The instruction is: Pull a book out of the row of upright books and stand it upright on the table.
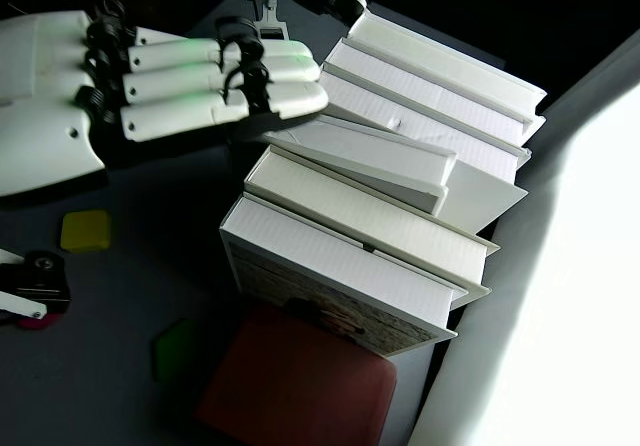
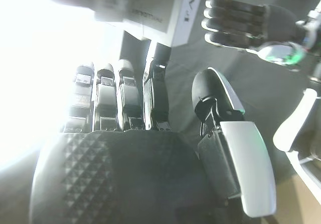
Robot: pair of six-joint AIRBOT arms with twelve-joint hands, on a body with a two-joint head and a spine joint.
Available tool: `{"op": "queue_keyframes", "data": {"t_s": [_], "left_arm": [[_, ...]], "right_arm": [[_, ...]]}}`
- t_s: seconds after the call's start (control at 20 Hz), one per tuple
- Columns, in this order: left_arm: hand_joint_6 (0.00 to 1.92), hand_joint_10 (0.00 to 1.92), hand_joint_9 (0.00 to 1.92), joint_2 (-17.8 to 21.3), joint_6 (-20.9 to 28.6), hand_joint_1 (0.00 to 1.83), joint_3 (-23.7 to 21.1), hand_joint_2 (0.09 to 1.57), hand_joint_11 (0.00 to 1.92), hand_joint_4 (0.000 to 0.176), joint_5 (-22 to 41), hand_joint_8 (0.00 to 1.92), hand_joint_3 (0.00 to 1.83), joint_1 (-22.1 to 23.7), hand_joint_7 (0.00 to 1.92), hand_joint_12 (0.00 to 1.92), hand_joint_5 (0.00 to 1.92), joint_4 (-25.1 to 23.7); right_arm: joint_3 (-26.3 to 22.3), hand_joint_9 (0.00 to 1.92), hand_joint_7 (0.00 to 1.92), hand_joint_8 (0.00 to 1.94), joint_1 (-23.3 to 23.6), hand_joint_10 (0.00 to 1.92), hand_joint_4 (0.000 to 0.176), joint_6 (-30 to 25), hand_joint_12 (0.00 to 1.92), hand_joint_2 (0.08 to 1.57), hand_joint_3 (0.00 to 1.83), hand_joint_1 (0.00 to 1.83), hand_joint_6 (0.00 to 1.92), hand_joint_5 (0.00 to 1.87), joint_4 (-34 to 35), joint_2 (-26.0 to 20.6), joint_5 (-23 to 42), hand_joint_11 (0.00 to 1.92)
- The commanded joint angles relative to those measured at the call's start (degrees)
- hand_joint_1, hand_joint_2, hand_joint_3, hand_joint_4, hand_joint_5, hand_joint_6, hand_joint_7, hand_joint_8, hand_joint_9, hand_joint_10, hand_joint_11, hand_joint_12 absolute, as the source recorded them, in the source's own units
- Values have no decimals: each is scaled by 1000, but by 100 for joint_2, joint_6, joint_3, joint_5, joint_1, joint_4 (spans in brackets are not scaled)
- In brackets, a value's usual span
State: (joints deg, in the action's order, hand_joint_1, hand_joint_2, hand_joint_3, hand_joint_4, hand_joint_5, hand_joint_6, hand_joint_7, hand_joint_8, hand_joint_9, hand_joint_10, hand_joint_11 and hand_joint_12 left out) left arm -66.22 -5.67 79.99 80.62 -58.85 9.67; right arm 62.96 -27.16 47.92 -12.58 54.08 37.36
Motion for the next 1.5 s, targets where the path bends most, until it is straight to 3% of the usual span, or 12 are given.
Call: {"op": "queue_keyframes", "data": {"t_s": [0.0, 0.05, 0.1, 0.15, 0.2, 0.25, 0.35, 0.75, 0.95, 1.0, 1.1, 1.45], "left_arm": [[1, 0, 0, 2, 68, 230, 17, 1349, 0, 120, 734, 0, 0, 28, 0, 0, 143, 103], [0, 0, 0, 1, 68, 214, 15, 1352, 0, 123, 735, 0, 0, 27, 0, 0, 139, 107], [1, 0, 0, 1, 68, 221, 14, 1351, 0, 121, 739, 0, 0, 22, 0, 0, 141, 113], [1, 0, 0, 2, 68, 237, 11, 1356, 0, 115, 744, 0, 2, 17, 0, 0, 142, 120], [3, 0, 0, 4, 68, 253, 8, 1357, 0, 112, 757, 0, 1, 8, 0, 0, 148, 131], [1, 0, 0, 6, 68, 259, 4, 1362, 0, 110, 764, 0, 3, -1, 0, 0, 145, 139], [0, 0, 0, 7, 68, 237, 2, 1364, 0, 121, 774, 0, 3, -7, 0, 0, 133, 150], [5, 0, 0, 8, 68, 264, -8, 1359, 0, 103, 802, 0, 0, -41, 0, 0, 153, 195], [6, 0, 0, 7, 68, 261, -3, 1360, 0, 95, 801, 0, 0, -41, 0, 0, 159, 195], [6, 0, 0, 6, 68, 269, -3, 1361, 0, 99, 801, 0, 0, -41, 0, 0, 160, 195], [5, 0, 0, 6, 68, 275, -2, 1364, 0, 98, 801, 0, 1, -41, 0, 0, 160, 195], [1, 0, 0, -5, 67, 238, 5, 1354, 0, 118, 797, 0, 0, -71, 0, 0, 157, 238]], "right_arm": [[-78, 0, 136, 7, -67, 0, 176, -27, 0, 1407, 8, 671, 1722, 477, 76, -58, 837, 0], [-149, 0, 143, 9, -202, 0, 176, -60, 0, 1403, 2, 683, 1710, 487, 76, -110, 997, 0], [-193, 0, 144, 7, -304, 0, 148, -107, 0, 1394, 0, 721, 1684, 507, 71, -142, 1101, 0], [-228, 0, 125, 6, -407, 0, 170, -183, 0, 1413, 5, 668, 1730, 471, 44, -169, 1238, 0], [-265, 0, 118, 3, -534, 0, 0, -296, 0, 1449, 9, 352, 1155, 501, 20, -199, 1402, 0], [-296, 0, 124, 3, -660, 0, 0, -411, 0, 1467, 5, 227, 853, 575, -9, -223, 1559, 0], [-359, 0, 158, 3, -858, 0, 0, -528, 0, 1470, 0, 201, 641, 687, -14, -257, 1828, 0], [-477, 0, 203, 0, -1335, 0, 0, -842, 0, 1413, 0, 1, 334, 804, -61, -302, 2282, 0], [-460, 0, 110, 0, -1327, 0, 0, -848, 0, 1427, 7, 0, 184, 506, -61, -313, 2391, 0], [-459, 0, 19, 3, -1324, 0, 0, -849, 0, 1407, 0, 87, 28, 179, -61, -325, 2406, 0], [-460, 0, 0, 0, -1237, 0, 11, -853, 0, 1382, 0, 261, 7, 31, -61, -429, 2428, 0], [-419, 0, 0, 0, -963, 0, 64, -929, 0, 1238, 0, 984, 0, 0, -360, -762, 2091, 0]]}}
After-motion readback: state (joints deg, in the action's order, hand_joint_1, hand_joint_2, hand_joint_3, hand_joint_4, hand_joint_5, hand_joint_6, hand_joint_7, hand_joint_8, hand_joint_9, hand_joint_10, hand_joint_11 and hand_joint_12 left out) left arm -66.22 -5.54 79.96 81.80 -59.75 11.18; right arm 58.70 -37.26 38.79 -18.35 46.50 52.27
